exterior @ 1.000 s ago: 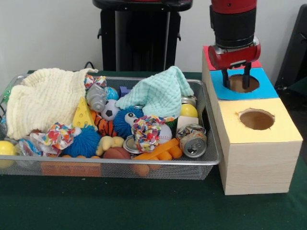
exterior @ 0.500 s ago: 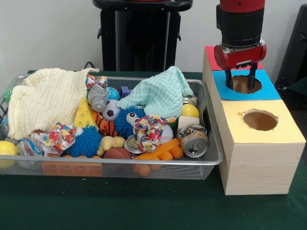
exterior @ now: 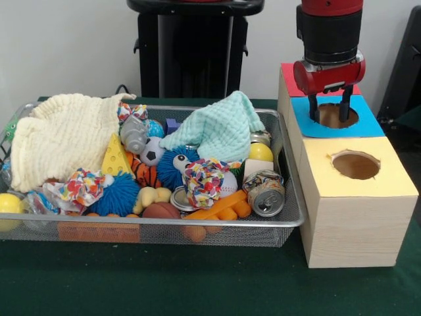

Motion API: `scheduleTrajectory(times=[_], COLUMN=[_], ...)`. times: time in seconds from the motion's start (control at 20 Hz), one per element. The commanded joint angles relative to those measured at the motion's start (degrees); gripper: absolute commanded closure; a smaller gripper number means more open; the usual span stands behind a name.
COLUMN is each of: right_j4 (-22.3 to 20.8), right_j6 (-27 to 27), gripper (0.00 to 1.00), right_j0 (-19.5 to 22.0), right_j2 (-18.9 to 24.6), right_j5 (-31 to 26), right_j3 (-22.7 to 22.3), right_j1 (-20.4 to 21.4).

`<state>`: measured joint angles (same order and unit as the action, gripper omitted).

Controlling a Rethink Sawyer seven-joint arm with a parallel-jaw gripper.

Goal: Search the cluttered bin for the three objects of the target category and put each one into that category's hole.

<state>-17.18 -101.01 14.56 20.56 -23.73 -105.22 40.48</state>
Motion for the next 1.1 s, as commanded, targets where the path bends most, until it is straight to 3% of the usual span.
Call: scheduleTrajectory(times=[0.05,0.4,1.1], right_j4=[-3.9,-1.5,-2.7], right_j6=[-2.4,-0.9,-0.4], gripper=[0.00,0.00,0.00], right_j0=[7.6,10.4,13.7], right_j2=[-8.7,-5.3,-2.2], right_j5=[-2.3,-4.9,-4.0], right_j3=[2.5,0.1,-1.2], right_j1=[3.3,5.7,5.8])
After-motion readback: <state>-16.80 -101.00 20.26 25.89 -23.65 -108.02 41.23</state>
